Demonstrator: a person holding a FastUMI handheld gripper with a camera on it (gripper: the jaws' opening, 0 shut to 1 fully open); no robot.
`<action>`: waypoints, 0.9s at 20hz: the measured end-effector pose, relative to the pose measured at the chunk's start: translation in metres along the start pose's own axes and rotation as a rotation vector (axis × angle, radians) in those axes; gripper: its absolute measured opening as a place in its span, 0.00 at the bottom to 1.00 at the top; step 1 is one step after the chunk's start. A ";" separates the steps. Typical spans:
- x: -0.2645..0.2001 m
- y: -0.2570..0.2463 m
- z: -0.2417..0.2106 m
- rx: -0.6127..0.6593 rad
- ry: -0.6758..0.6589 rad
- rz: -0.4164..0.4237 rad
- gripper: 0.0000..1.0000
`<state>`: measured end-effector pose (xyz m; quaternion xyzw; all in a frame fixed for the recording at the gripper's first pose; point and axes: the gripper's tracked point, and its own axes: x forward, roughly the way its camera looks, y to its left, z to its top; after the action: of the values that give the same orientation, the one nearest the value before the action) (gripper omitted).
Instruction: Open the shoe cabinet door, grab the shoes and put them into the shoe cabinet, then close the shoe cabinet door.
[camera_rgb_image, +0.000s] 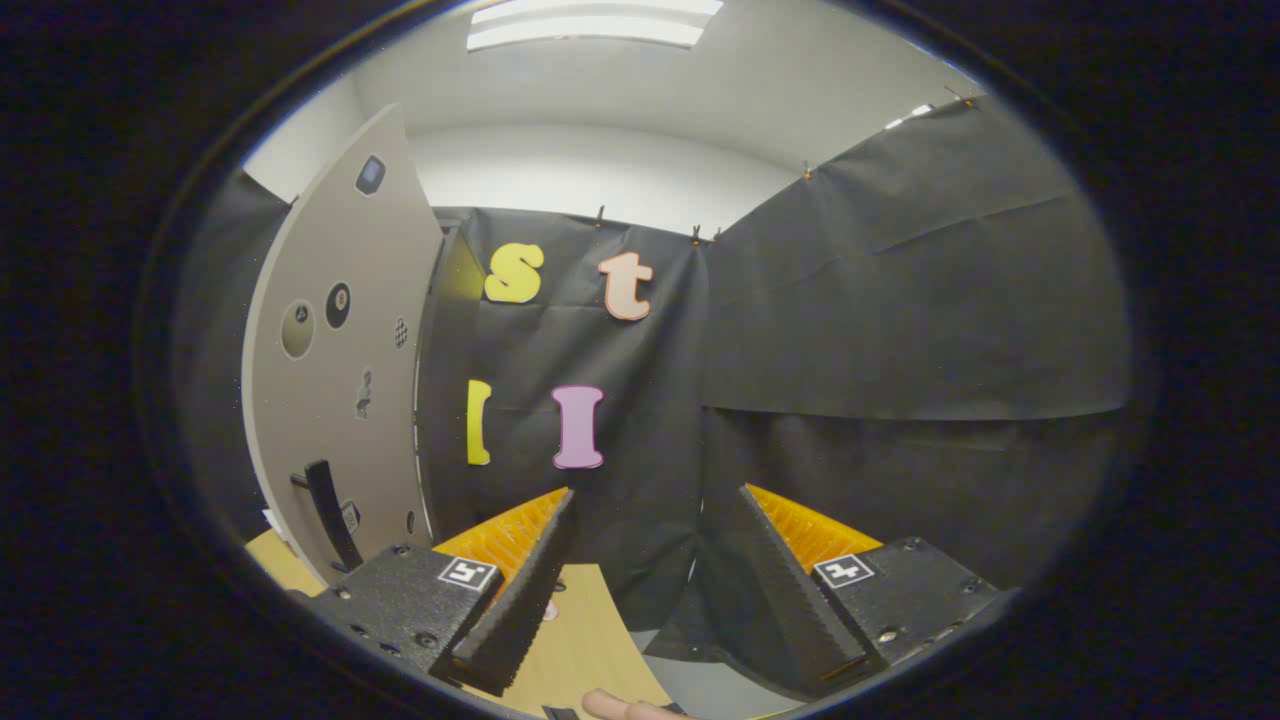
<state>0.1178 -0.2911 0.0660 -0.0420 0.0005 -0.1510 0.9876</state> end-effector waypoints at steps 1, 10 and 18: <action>0.004 0.005 -0.006 0.014 0.003 0.024 1.00; 0.002 0.091 -0.027 0.018 0.047 0.218 1.00; -0.006 0.167 -0.041 -0.016 0.102 0.332 1.00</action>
<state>0.1611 -0.1340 0.0116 -0.0416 0.0587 0.0123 0.9973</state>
